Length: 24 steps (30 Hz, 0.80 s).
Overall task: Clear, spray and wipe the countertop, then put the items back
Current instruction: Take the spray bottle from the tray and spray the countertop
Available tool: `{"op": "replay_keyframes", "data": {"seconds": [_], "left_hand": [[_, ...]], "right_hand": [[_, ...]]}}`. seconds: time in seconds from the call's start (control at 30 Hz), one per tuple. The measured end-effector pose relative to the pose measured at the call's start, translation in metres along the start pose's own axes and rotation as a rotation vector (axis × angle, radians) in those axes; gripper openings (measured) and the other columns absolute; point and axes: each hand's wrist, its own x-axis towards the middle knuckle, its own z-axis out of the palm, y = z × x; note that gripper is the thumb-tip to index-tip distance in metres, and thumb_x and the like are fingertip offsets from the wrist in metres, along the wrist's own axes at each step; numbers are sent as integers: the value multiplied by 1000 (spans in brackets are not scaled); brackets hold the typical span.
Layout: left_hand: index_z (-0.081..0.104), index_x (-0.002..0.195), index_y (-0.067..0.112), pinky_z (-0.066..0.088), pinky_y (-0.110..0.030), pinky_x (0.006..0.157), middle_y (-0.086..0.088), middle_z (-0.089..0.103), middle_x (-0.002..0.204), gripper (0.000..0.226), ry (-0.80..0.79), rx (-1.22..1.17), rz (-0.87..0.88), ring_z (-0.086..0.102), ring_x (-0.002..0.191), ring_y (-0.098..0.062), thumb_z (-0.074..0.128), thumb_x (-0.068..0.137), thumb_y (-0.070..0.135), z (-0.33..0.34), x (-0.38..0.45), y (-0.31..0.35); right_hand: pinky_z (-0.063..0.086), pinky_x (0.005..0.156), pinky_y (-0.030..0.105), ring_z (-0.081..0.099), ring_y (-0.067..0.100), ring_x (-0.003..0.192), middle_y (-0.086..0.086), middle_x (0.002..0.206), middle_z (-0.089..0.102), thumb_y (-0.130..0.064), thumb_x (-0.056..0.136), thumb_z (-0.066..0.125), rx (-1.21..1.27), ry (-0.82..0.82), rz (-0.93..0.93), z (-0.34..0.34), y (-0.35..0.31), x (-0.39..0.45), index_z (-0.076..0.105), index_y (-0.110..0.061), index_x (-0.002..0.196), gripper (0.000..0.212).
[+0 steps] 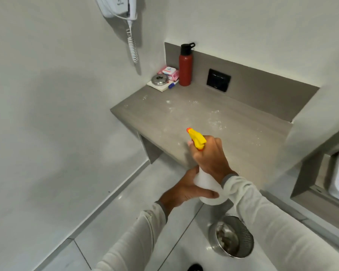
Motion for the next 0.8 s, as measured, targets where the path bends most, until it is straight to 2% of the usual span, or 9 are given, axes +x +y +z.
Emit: {"op": "replay_keyframes", "data": {"seconds": [0.1, 0.23, 0.33, 0.43, 0.53, 0.6, 0.67, 0.77, 0.8], "left_hand": [[55, 116, 36, 54, -18, 84, 9, 67, 116, 63, 49, 10, 14, 62, 108, -3, 85, 71, 2, -28, 7, 5], [50, 133, 28, 51, -41, 103, 3, 64, 128, 84, 116, -9, -22, 57, 122, -18, 90, 60, 25, -49, 13, 3], [50, 132, 26, 49, -46, 106, 6, 63, 123, 80, 135, 27, -15, 56, 121, -20, 89, 63, 21, -57, 16, 2], [47, 134, 24, 48, -40, 106, 5, 60, 124, 75, 99, 82, -4, 54, 121, -18, 86, 72, 9, -63, 21, 10], [50, 130, 28, 50, -25, 96, 7, 62, 124, 70, 6, 145, -5, 56, 115, -11, 85, 73, 8, -52, 34, 19], [51, 126, 32, 50, -18, 91, 9, 62, 120, 68, -56, 186, 0, 57, 112, -10, 85, 73, 6, -34, 50, 26], [51, 114, 40, 49, -8, 82, 18, 60, 109, 64, -104, 217, -3, 57, 102, 1, 84, 73, 4, -17, 66, 35], [52, 121, 38, 53, -22, 91, 15, 63, 112, 69, -153, 239, -5, 57, 108, -3, 88, 69, 9, 5, 83, 46], [53, 120, 38, 52, -20, 89, 16, 64, 112, 68, -164, 253, 3, 58, 107, -3, 88, 68, 10, 14, 87, 49]], "right_hand": [[36, 73, 39, 43, 33, 60, -2, 53, 38, -28, 96, 62, 39, -16, -29, 12, -17, 24, 38, -18, 60, 44], [37, 72, 37, 41, 31, 61, -4, 52, 35, -36, 97, 59, 25, -92, -20, 35, -24, 48, 33, -21, 58, 49], [36, 68, 35, 43, 29, 59, -3, 53, 37, -39, 96, 55, -11, -43, -37, 47, -24, 53, 34, -23, 60, 46], [34, 61, 33, 39, 26, 48, -7, 48, 33, -36, 94, 59, 59, 48, -63, 42, -20, 53, 33, -23, 58, 46], [40, 57, 38, 40, 28, 46, -6, 47, 33, -35, 96, 58, 43, 122, -20, 19, -7, 52, 35, -22, 56, 48], [35, 57, 38, 38, 30, 46, -6, 47, 29, -30, 96, 57, -18, 195, 22, -3, 4, 48, 32, -23, 55, 48], [29, 56, 34, 35, 28, 47, -6, 47, 28, -31, 93, 54, -39, 289, 59, -24, 19, 44, 32, -22, 57, 44], [35, 49, 37, 39, 27, 45, 0, 49, 36, -37, 94, 54, 31, 351, 85, -49, 40, 40, 42, -16, 60, 42], [35, 49, 37, 39, 25, 45, 0, 49, 36, -38, 95, 55, 40, 356, 95, -58, 47, 38, 42, -16, 60, 44]]}}
